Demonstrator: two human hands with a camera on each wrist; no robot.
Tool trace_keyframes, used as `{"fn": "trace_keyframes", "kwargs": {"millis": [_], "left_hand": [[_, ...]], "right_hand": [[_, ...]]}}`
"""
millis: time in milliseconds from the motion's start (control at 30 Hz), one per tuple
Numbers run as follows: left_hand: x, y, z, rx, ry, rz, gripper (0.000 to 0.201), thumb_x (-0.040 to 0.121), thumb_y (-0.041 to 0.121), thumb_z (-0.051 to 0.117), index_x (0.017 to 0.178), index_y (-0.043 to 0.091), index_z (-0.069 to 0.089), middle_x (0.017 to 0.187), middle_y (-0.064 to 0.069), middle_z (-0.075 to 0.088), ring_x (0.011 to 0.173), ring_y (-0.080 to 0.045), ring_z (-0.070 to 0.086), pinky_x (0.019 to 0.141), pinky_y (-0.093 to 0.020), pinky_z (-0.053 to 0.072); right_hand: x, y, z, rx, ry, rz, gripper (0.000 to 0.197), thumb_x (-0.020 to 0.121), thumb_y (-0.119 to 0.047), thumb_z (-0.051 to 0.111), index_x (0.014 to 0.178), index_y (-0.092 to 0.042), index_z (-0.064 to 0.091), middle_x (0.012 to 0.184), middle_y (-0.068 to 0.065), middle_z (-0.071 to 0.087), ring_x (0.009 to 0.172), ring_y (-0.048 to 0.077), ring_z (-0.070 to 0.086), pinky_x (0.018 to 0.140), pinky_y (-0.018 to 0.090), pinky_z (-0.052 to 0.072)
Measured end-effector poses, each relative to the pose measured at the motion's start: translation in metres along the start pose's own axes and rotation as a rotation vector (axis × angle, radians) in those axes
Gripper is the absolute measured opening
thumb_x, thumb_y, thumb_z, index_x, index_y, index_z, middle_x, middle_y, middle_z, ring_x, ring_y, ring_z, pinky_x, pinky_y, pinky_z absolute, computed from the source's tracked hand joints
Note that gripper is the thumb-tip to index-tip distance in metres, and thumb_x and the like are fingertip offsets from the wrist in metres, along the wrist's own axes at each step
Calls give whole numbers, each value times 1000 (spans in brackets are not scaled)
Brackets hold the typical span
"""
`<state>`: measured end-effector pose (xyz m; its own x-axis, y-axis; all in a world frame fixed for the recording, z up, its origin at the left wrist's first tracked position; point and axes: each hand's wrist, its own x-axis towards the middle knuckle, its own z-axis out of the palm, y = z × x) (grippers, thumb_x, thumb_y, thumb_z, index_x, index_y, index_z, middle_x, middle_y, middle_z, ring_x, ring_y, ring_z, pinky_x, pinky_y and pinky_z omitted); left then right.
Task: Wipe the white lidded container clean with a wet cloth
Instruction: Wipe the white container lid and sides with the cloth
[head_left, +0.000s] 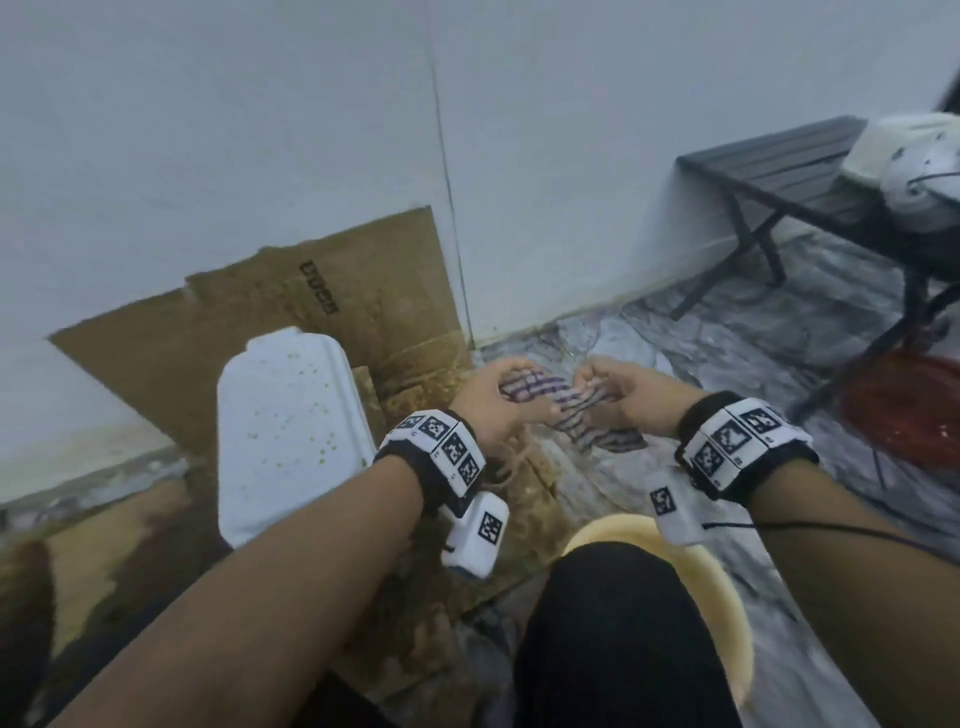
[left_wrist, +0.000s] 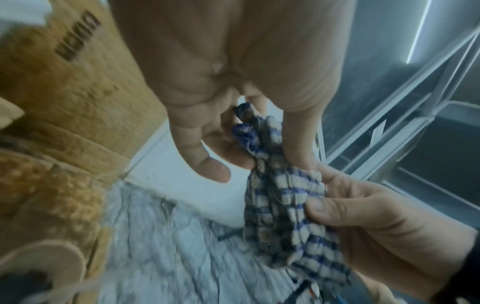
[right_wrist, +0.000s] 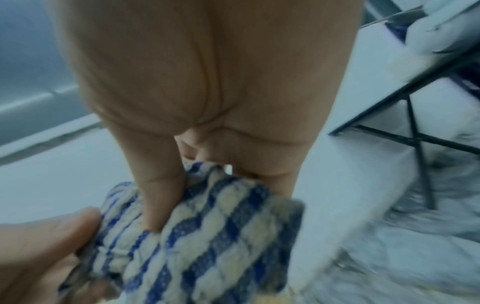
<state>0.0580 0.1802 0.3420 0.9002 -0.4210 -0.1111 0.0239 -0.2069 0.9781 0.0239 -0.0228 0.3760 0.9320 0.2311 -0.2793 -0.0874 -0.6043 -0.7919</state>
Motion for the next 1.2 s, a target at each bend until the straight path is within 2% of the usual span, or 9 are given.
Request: {"fn": "trace_keyframes", "kwargs": {"millis": [133,267,400,800,867,933,1000,1100,1200], "left_hand": [[-41,20,-61,-33,177,2,30,81,20,76,107,9,65,86,-1,69,70,-10,65,56,-19,51],[-89,16,-117,-26,289,-92,34,85,39,69,108,15,64,93,-8,70,78,-17,64,68,-31,55],[-140,-10,-164,-71,391,-127,31,87,35,68,103,9,65,90,-13,66,76,-22,60,71,-35,51],[-199,-99,-215,17,732,-227,27,89,37,64,110,21,59,101,4,61,95,-14,58,69,-22,44],[-197,-108,-218,49,757,-256,37,87,41,65,119,23,55,114,0,58,104,-16,56,78,-26,43],[-194,-120,-221,68,723,-325,54,84,42,69,132,26,48,131,-7,48,115,-20,51,90,-31,43],[-191,-133,-224,47,628,-395,78,77,44,75,144,30,35,145,-11,36,128,-27,44,103,-40,41],[-185,-139,-222,-53,526,-408,104,61,47,85,146,40,26,150,-4,34,133,-24,41,106,-48,41],[-179,-138,-215,-195,453,-283,86,66,23,88,136,36,40,126,7,60,113,-13,61,97,-41,51]], "right_hand": [[10,-84,14,9,21,-156,28,87,4,63,96,-21,54,79,3,64,60,14,57,53,24,45],[24,-148,50,12,-66,-244,26,86,6,63,98,-16,57,69,-4,67,53,8,63,46,19,47],[41,-185,103,-41,-160,-294,26,86,2,63,100,-19,60,104,11,69,79,18,68,59,22,55],[104,-198,198,176,-446,-243,36,90,12,50,110,-16,60,115,9,68,98,29,66,74,37,56],[125,-190,201,-100,-337,-240,42,92,0,53,124,-28,56,130,2,59,114,26,59,90,41,53],[142,-178,205,-643,-138,-237,55,93,-29,55,143,-40,35,147,2,43,131,29,44,104,48,41],[144,-168,214,-877,-24,-268,69,91,-47,50,150,-39,16,155,9,28,140,33,29,110,51,30],[125,-157,238,-908,-113,-452,69,94,-57,42,152,-40,8,162,4,6,148,27,7,117,50,12],[117,-141,263,-1009,-230,-474,64,96,-60,26,153,-38,6,163,0,-1,149,22,-2,118,48,1]]}}
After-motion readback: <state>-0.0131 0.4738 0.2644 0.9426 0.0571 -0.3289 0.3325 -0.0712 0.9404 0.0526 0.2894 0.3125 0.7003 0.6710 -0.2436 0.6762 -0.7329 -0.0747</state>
